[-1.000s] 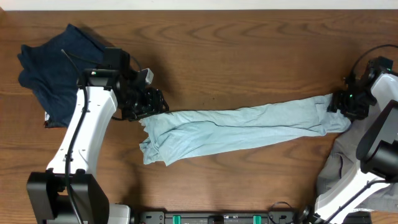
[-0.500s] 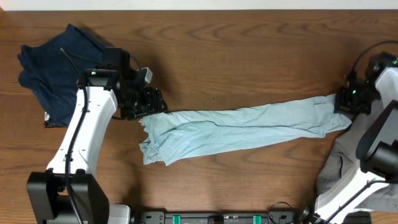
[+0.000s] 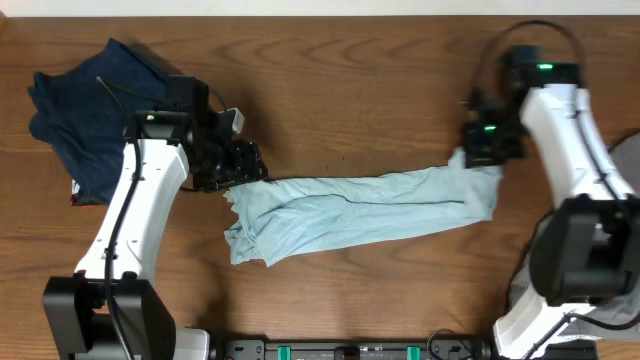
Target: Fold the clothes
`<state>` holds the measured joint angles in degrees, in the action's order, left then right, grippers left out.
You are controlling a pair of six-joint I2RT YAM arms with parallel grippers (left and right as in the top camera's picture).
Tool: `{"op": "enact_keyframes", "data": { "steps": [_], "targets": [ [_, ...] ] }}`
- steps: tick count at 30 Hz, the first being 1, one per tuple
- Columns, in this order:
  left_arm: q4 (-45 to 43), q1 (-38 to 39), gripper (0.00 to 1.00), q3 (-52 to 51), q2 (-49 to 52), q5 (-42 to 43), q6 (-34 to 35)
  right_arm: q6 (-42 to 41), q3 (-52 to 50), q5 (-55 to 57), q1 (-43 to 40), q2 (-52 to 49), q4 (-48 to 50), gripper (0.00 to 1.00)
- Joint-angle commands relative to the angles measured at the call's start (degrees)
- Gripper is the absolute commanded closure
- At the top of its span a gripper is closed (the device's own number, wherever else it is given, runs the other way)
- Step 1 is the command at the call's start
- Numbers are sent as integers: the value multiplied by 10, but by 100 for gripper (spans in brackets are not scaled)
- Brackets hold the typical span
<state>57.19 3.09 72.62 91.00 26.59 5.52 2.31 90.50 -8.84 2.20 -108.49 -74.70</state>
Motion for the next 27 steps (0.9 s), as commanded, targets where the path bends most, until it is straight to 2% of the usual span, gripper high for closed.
{"op": "enact_keyframes", "data": {
  "steps": [1,7,11,12,13,14,15,16,22,27],
  "targets": [
    [3,-2,36,-3,-3,-5,-7,-60,-17,-9,68,-3,11,99],
    [3,-2,36,-3,-3,-5,-7,-111,-48,-8,183,-4,57,99],
    [3,-2,36,-3,-3,-5,-7,-130,-70,-5,234,-4,104,95],
    [3,-2,36,-3,-3,-5,-7,-130,-75,-5,244,-4,115,89],
    [3,-2,36,-3,-3,-5,-7,-130,-78,-4,254,-4,126,78],
    [3,-2,36,-3,-3,-5,-7,-130,-81,-4,264,-4,137,51],
    [3,-2,36,-3,-3,-5,-7,-130,-83,-5,270,-4,144,40],
    [4,-2,36,-3,-3,-5,-7,-130,-83,-5,277,-4,151,36],
    [8,-2,36,-3,-3,-5,-7,-104,-83,-31,292,-4,170,38],
    [23,-2,35,-3,-3,-11,-8,-135,-77,56,264,-2,143,42]
  ]
}}
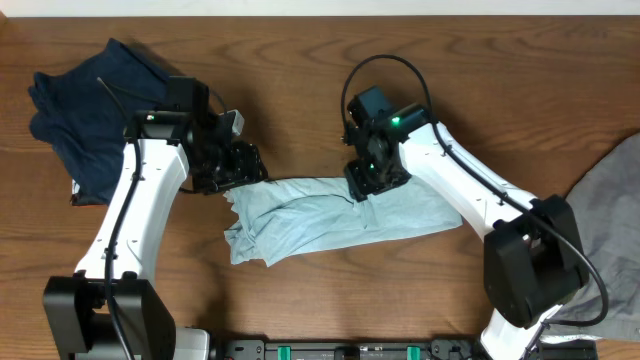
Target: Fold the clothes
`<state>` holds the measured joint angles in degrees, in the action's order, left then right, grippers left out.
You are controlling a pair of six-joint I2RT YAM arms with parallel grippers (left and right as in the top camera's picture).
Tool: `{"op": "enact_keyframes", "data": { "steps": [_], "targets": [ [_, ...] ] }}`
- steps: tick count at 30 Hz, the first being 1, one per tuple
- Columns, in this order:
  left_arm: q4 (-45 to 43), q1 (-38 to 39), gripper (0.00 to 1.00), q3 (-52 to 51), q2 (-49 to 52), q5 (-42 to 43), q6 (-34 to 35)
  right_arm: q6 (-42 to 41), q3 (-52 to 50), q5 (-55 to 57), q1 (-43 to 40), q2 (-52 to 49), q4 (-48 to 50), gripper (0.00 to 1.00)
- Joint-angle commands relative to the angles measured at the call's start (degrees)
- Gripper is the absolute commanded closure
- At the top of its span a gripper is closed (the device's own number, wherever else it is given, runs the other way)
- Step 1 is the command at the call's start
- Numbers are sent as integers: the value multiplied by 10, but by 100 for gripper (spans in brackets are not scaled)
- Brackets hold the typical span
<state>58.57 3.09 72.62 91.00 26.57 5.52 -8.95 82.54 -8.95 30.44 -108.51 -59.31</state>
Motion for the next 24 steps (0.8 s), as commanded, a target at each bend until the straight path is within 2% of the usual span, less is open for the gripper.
{"op": "enact_keyframes", "data": {
  "steps": [1,6,12,21,24],
  "targets": [
    [15,-2,35,-3,-3,-24,-7,-43,4,83,-28,2,-19,42],
    [25,-2,26,-21,-3,-74,-7,-73,4,135,-86,37,-39,38],
    [-66,-2,18,-109,2,-73,-7,-73,4,130,-149,85,-56,31],
    [-172,-1,18,-200,68,-60,-7,-67,3,130,-165,92,-80,30],
    [-193,3,19,-214,102,-26,-8,-67,3,130,-165,92,-80,30]
  ]
}}
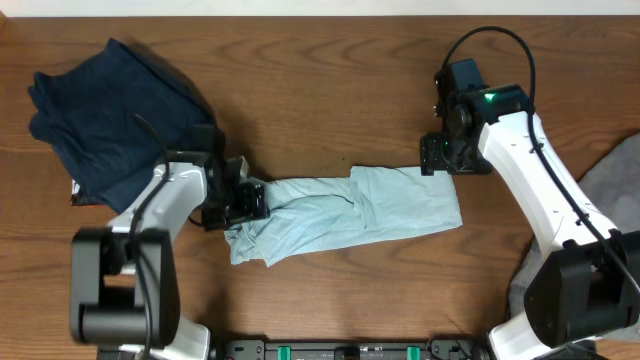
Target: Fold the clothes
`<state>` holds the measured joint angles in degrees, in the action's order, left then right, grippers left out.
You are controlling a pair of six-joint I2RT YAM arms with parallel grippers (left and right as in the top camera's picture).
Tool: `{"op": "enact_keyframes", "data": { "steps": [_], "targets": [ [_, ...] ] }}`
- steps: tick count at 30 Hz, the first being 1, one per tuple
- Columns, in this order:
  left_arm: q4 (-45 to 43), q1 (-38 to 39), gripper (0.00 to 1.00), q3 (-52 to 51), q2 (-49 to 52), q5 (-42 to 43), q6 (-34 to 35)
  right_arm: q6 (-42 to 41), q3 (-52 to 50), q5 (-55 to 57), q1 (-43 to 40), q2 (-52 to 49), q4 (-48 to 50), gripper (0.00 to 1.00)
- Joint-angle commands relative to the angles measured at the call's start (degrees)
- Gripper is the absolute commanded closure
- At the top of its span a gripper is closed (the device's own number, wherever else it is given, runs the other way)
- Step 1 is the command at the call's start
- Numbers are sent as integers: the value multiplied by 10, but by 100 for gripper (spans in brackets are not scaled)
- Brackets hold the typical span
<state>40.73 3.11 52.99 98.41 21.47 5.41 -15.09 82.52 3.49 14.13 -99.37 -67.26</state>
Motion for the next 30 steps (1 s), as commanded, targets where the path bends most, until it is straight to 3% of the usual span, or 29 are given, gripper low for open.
{"op": "enact_keyframes", "data": {
  "steps": [1,4,6,9,14,21,25,30],
  "targets": [
    [-17,4,24,-18,39,45,-7,-5,3,6,-2,1,-1,30],
    [-19,8,51,-18,53,88,-7,-5,3,6,-2,1,-4,30],
    [-24,10,77,-17,51,96,-6,-5,3,6,-2,1,-5,30],
    [-26,9,93,-10,48,96,-7,-5,3,6,-2,1,-5,30],
    [3,-25,94,43,40,87,-6,-5,3,14,-5,1,-11,30],
    [140,-119,94,186,33,-21,-6,5,3,25,-39,1,-16,30],
    [207,-140,94,254,33,-9,8,20,3,26,-67,1,-19,30],
    [249,-103,94,311,30,58,31,28,3,25,-91,1,-26,30]
  ]
}}
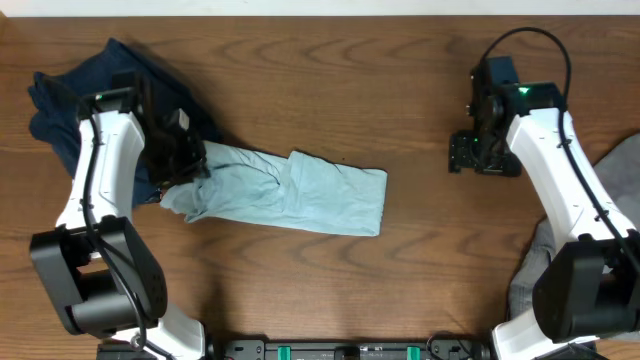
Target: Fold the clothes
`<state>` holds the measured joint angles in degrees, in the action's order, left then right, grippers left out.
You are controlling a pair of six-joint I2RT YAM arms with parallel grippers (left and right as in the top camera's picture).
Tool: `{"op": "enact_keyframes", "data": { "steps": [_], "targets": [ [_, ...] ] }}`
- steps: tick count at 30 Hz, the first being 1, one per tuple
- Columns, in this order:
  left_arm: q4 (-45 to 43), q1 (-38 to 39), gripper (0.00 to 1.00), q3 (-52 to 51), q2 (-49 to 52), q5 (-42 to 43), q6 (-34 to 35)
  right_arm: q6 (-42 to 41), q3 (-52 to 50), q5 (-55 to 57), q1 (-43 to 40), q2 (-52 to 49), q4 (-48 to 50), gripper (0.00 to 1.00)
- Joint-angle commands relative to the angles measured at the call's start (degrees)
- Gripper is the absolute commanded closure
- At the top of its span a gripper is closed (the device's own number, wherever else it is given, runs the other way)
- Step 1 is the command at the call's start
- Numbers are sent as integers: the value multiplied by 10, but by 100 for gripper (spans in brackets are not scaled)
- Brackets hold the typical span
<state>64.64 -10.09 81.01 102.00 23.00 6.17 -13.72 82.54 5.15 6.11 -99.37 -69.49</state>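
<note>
A light blue garment (pixel 285 198) lies folded into a short band across the middle left of the wooden table (pixel 330 80). My left gripper (pixel 186 166) is shut on the garment's left end, right beside the dark pile. Its fingers are hidden under the wrist from above. Well to the right of the garment's right edge, my right gripper (pixel 466 155) hangs over bare wood, open with nothing in it.
A crumpled pile of dark navy clothes (pixel 70 110) sits at the back left, touching the left arm. A grey garment (pixel 622 175) lies at the right edge and runs down behind the right arm's base.
My left gripper has moved up and to the left with the garment's left end. The whole blue garment now lies further left. The right gripper has shifted slightly right, farther from the cloth.
At first the blue garment was stretched long between both grippers. Then my right gripper held its right end over the garment's middle. Then the right gripper was back at the right with the cloth lying folded shorter. Now the left gripper has shifted the folded garment leftward.
</note>
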Motion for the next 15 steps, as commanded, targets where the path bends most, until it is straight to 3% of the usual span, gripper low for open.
{"op": "enact_keyframes", "data": {
  "steps": [1,11,15],
  "targets": [
    [9,46,94,37,-7,58,36,20,3,8,-12,1,-5,30],
    [-87,277,94,44,-2,69,111,27,3,9,-13,1,-10,30],
    [-113,358,93,44,11,21,129,27,3,9,-13,1,-11,30]
  ]
}}
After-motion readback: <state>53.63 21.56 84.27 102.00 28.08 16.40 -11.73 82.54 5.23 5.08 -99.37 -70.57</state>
